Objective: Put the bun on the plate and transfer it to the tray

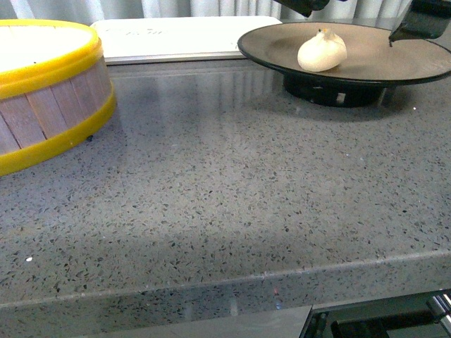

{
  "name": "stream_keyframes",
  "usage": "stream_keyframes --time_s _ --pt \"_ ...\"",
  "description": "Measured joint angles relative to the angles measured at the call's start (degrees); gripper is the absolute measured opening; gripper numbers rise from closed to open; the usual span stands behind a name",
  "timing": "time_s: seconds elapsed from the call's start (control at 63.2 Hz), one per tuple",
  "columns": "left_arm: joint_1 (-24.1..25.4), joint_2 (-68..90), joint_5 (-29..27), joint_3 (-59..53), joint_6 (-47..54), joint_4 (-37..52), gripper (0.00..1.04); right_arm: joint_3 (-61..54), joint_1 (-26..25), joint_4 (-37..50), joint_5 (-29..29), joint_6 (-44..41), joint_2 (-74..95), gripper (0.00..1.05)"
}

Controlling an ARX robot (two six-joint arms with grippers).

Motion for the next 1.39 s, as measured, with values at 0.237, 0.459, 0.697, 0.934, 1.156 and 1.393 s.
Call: stream_keyframes --time_s 0.237,0.459,0.697,0.934,1.156,1.393 --pt "1.2 -8.4 0.5 -7.3 -2.8 6.4 0.98 0.0 0.0 0.0 0.0 0.0 0.0 0.96" --pt "10.4 -37.4 4.3 -40.8 0.9 22.6 0.98 0.0 0.0 0.0 0.0 0.0 0.0 0.96" --pt "28.3 -61.2 14.0 -67.2 0.9 24.0 0.98 0.0 0.0 0.0 0.0 0.0 0.0 0.96" --pt "40.7 -72.5 12.2 -79.2 -1.7 30.1 0.90 0.0 0.0 0.0 0.0 0.0 0.0 0.96" --pt "46.9 -83.9 8.4 -99.3 -6.1 47.1 0.49 0.0 0.0 0.0 -0.1 0.0 0.0 0.96" --pt "46.9 -89.2 8.6 -108.4 -6.6 49.7 0.11 0.0 0.0 0.0 0.0 0.0 0.0 0.96"
